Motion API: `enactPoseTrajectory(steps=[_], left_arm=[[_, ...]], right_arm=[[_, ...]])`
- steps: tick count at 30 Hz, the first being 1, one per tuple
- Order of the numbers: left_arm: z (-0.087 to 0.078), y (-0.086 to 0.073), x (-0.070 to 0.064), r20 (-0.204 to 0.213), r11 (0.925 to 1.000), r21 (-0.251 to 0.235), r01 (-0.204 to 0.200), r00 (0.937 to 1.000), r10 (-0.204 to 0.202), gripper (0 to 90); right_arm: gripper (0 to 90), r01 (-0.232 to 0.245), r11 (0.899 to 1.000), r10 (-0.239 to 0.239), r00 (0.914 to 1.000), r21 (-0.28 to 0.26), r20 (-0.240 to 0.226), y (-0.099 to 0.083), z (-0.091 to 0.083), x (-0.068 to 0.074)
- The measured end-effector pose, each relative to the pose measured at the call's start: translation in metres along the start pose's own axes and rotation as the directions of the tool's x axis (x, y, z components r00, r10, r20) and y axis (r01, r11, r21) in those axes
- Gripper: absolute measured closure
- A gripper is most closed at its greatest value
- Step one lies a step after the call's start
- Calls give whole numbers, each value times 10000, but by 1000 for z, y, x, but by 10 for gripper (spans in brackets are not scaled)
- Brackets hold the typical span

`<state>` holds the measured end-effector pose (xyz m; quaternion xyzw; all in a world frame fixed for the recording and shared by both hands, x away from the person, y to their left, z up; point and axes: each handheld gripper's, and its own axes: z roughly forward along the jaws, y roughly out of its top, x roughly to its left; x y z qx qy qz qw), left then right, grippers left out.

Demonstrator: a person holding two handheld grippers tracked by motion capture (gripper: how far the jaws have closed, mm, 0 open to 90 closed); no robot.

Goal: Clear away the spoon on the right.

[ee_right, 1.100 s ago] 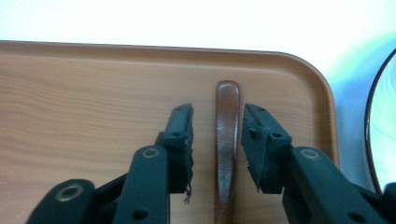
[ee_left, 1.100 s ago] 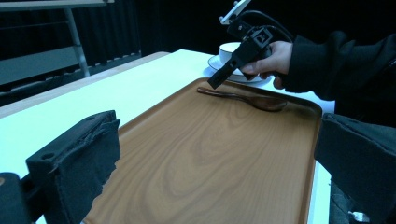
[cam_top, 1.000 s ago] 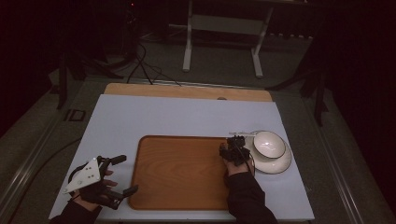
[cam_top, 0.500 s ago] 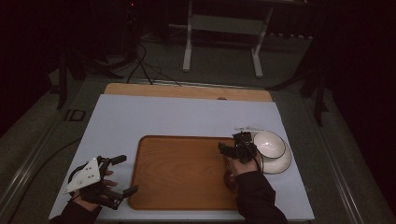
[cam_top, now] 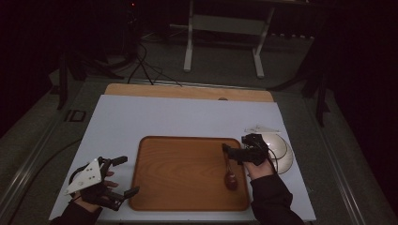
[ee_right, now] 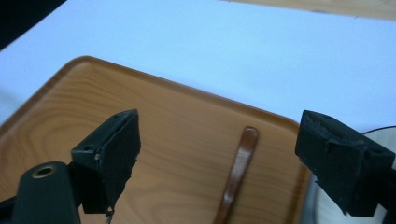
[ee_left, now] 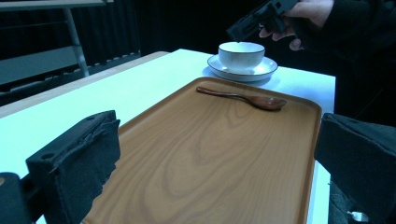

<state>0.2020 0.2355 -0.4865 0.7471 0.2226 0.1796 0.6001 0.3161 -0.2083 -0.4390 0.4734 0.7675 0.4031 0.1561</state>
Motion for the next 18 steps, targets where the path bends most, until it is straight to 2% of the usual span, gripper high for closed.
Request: enactPoseTrajectory(steps=[8, 10, 15, 18], left_arm=[[0, -1, 0, -37, 10000, 22, 24, 10000, -24, 14], [1, -1, 0, -44, 10000, 36, 27, 10000, -27, 14], [1, -1, 1, -78, 10000, 53, 51, 10000, -50, 14], [1, -1, 1, -84, 10000, 53, 55, 9999, -55, 14]], right_arm=[[142, 355, 9986, -351, 9993, -381, 109, -3, -24, -7], [142, 424, 9980, -420, 9991, -471, 105, -7, -34, -11], [143, 543, 9974, -539, 9985, -483, 95, -17, -46, -16], [144, 412, 9980, -406, 9991, -477, 129, -23, -50, -18]])
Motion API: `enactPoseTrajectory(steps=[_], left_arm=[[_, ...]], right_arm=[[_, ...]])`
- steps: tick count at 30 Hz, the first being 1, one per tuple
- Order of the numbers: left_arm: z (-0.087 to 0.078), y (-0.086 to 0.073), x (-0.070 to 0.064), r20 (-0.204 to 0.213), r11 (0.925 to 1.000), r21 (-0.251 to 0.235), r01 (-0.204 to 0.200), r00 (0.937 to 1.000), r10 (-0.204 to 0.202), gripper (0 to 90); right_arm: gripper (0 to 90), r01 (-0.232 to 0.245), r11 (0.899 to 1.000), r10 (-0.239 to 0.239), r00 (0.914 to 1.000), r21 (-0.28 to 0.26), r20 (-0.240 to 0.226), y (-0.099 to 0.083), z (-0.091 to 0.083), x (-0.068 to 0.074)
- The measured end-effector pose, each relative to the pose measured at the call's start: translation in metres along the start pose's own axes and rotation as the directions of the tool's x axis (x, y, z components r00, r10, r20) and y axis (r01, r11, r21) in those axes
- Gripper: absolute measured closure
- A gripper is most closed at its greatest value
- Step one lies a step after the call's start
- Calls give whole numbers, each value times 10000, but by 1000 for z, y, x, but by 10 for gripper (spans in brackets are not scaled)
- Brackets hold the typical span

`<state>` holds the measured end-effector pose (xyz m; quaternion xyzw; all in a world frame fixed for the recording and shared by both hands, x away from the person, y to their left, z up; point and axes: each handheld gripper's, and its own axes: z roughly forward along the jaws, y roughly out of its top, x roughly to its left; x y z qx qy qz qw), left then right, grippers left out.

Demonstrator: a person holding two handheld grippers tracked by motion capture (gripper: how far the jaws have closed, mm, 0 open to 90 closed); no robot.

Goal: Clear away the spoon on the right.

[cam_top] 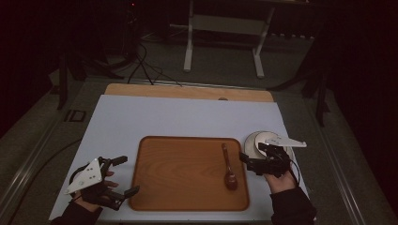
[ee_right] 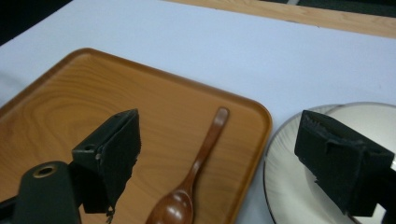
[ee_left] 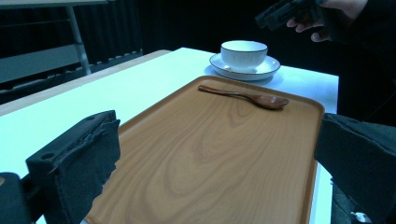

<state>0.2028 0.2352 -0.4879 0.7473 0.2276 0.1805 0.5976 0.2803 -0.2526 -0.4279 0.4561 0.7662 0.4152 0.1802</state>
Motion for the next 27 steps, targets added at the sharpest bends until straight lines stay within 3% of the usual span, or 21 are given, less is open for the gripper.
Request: enactPoseTrajectory(steps=[15, 23, 27], left_arm=[[0, -1, 1, -10, 10000, 33, 29, 10000, -29, 14], [0, -1, 1, 21, 10000, 61, 19, 10000, -19, 14], [0, -2, 2, 66, 10000, 86, 22, 10000, -23, 14]], right_arm=[[144, 245, 9997, -245, 9997, 96, 4, -33, -7, -13], [144, 46, 10000, -46, 10000, 87, 23, -48, -10, -17], [144, 376, 9992, -377, 9993, -158, -49, -57, -9, -17]])
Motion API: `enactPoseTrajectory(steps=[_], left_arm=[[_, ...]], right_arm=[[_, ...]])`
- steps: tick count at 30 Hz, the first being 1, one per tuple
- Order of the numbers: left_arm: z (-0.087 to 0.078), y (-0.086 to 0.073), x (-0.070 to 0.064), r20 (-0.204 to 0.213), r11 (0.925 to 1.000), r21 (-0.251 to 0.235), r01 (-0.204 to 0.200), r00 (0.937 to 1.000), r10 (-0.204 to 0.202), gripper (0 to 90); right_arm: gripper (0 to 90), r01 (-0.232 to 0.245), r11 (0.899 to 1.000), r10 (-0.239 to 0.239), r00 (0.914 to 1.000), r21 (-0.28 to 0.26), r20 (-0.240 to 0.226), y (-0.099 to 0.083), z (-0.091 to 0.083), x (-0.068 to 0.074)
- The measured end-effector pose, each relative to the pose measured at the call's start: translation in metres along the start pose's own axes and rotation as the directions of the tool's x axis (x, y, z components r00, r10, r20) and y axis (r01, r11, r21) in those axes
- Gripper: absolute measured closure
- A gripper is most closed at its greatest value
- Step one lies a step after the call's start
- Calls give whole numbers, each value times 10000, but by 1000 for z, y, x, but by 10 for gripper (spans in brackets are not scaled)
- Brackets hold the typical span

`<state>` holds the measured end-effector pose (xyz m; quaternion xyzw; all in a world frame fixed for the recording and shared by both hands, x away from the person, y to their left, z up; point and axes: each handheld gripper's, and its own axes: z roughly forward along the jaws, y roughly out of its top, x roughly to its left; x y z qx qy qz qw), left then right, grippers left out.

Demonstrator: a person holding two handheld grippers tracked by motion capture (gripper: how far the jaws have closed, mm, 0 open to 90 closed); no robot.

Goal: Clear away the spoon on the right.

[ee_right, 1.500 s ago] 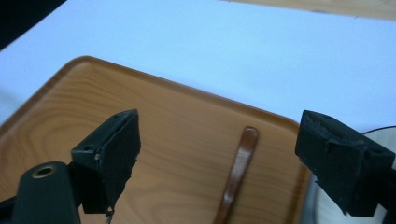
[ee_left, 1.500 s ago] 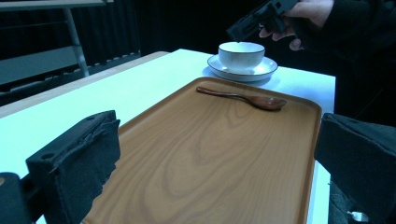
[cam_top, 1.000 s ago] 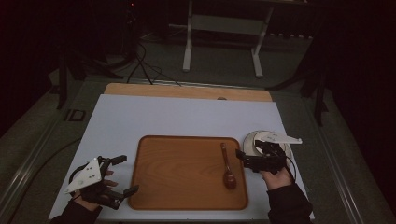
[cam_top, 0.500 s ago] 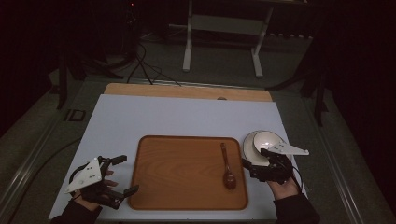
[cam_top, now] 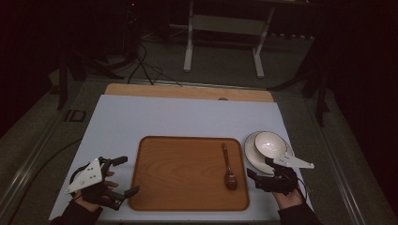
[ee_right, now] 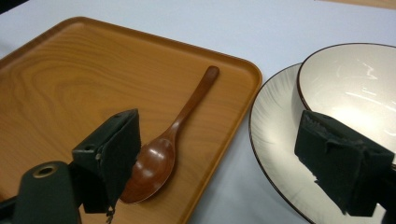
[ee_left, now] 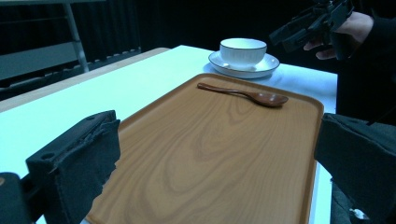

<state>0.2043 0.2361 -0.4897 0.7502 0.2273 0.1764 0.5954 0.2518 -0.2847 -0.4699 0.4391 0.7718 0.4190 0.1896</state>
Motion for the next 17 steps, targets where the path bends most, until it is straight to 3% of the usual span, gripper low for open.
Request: enactPoseTrajectory(steps=[6, 9, 17], left_arm=[[0, -2, 0, 86, 10000, 53, 35, 10000, -35, 14], [0, -2, 0, 113, 10000, 47, 41, 9999, -41, 14], [0, -2, 0, 132, 10000, 64, 32, 9999, -32, 14]], right_arm=[[144, 447, 9990, -447, 9990, -56, 81, -3, 6, 1], [144, 457, 9989, -459, 9989, 137, 111, -5, 9, 0], [144, 655, 9979, -655, 9979, 8, -22, -6, 10, 2]])
